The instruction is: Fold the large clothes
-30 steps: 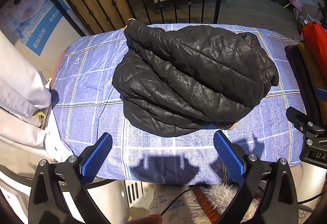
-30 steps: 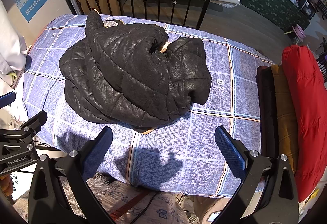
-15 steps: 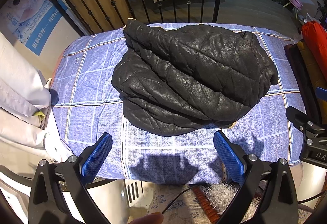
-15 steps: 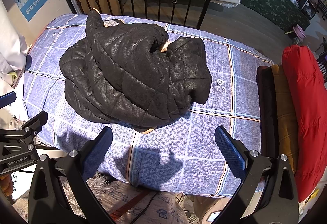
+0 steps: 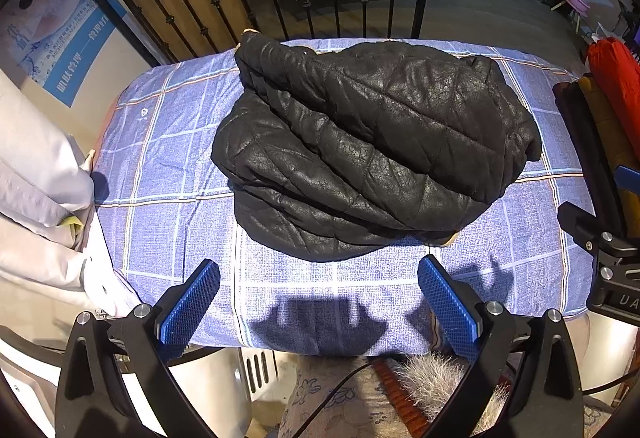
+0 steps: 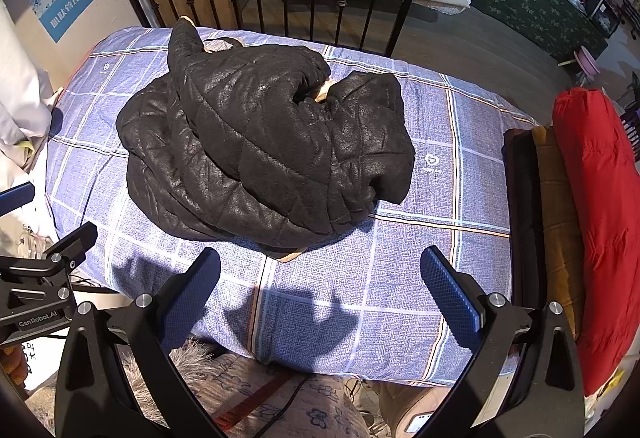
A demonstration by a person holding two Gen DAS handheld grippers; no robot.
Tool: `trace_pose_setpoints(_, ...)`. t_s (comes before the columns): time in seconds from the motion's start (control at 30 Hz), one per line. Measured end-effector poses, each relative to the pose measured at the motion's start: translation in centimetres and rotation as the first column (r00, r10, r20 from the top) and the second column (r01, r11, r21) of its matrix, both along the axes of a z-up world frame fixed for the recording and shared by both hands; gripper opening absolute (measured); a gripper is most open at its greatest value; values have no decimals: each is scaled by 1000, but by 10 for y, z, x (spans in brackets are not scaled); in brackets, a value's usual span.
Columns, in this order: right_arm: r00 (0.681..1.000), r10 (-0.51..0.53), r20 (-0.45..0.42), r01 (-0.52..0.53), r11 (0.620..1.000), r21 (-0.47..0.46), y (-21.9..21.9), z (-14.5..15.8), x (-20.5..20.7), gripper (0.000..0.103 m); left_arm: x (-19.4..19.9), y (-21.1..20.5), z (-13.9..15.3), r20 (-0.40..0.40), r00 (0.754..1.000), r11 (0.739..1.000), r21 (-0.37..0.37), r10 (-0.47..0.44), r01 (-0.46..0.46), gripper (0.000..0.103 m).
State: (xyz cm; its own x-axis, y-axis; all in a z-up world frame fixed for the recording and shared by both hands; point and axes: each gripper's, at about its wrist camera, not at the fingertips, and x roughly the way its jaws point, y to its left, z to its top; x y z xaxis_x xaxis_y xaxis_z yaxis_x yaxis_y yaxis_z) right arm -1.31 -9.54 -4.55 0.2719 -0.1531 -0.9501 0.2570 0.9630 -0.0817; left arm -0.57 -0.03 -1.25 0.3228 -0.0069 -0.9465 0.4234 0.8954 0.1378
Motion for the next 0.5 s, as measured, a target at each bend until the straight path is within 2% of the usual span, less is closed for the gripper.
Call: trace_pose_setpoints(0.5,1000,-20,17,20,999,38,-13,-2,3,98,6,3,-8,-27,1000,1000,-17,11,-11,97)
